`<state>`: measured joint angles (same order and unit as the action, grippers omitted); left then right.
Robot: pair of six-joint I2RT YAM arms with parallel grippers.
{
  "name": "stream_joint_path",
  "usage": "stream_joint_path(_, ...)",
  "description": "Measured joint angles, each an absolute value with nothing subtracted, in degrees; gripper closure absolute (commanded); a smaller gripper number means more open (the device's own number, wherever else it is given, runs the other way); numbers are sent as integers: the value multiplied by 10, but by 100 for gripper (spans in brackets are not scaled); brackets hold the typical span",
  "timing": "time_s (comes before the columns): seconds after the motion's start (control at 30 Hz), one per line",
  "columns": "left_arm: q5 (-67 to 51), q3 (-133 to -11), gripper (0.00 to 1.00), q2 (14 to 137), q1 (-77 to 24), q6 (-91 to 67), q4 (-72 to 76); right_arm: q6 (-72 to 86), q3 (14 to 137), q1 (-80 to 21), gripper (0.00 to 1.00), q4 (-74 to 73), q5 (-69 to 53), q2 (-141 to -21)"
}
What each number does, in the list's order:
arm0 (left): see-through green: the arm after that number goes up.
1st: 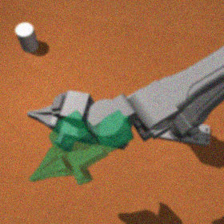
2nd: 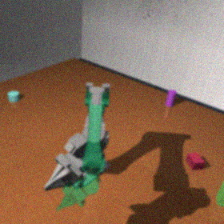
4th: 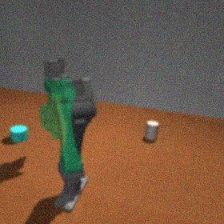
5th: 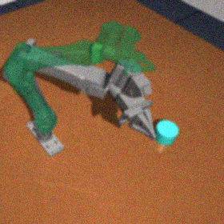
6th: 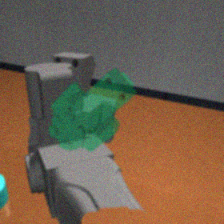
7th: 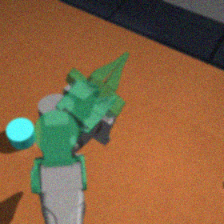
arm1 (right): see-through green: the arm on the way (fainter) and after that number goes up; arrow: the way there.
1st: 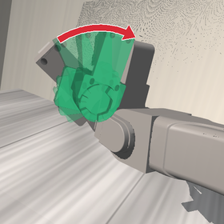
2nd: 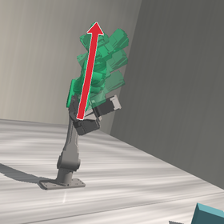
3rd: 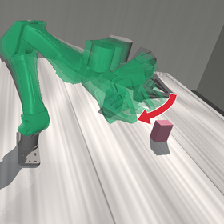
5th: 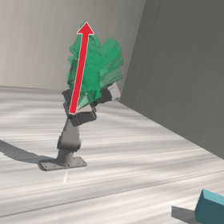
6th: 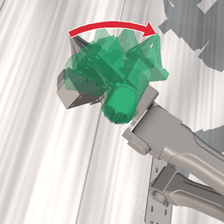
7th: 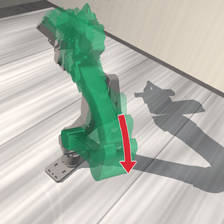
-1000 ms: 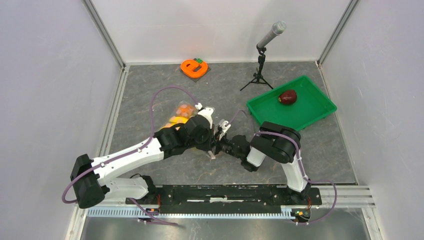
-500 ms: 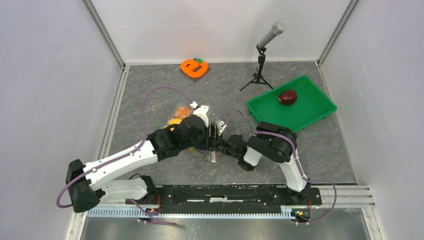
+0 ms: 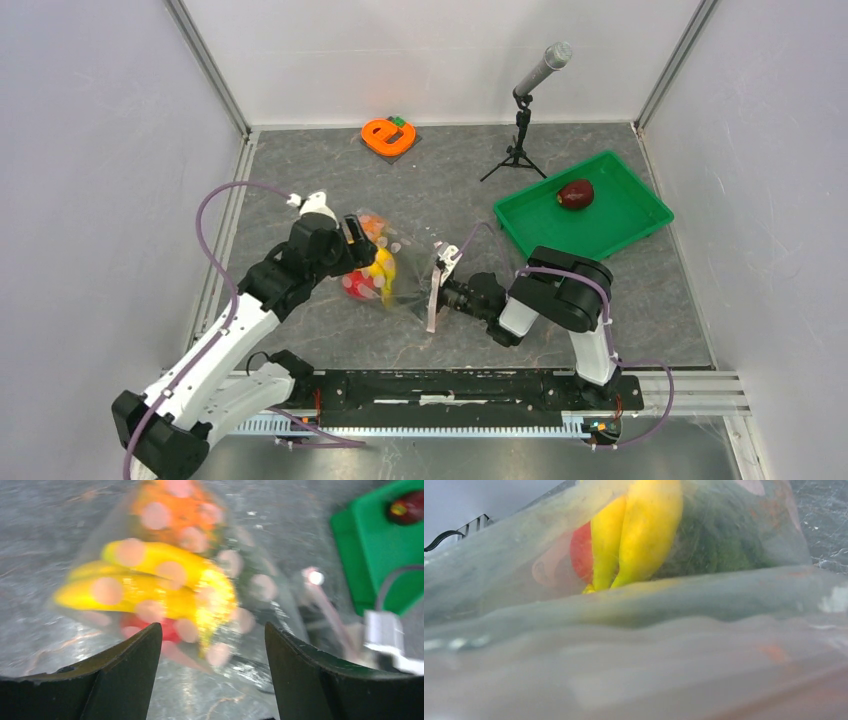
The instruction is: Open the zip-top bag and remove the fake food
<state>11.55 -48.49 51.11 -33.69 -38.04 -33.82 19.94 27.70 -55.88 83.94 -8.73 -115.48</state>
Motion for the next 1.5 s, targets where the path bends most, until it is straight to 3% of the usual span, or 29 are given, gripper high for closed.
stream_joint_path(0.13, 111, -441, 19, 505, -254, -381, -341, 192, 275, -559, 27, 840, -88, -1147)
stream_joint_path(0.33, 56, -371, 32, 515, -174, -389, -315, 192, 275, -559, 26, 839, -90, -1146)
stream_joint_path(0.77, -37, -322, 33, 562, -165, -397, -222, 197, 324, -559, 26, 839, -99, -1163)
stream_joint_path(1.17, -60, -298, 33, 551, -165, -397, -217, 197, 342, -566, 26, 793, -23, -1171)
stream_joint_path(1.27, -63, -296, 32, 549, -165, -397, -218, 198, 345, -567, 31, 781, -19, -1173)
stream_joint_path(1.5, -63, -295, 31, 539, -165, -398, -222, 202, 343, -570, 57, 779, -23, -1169)
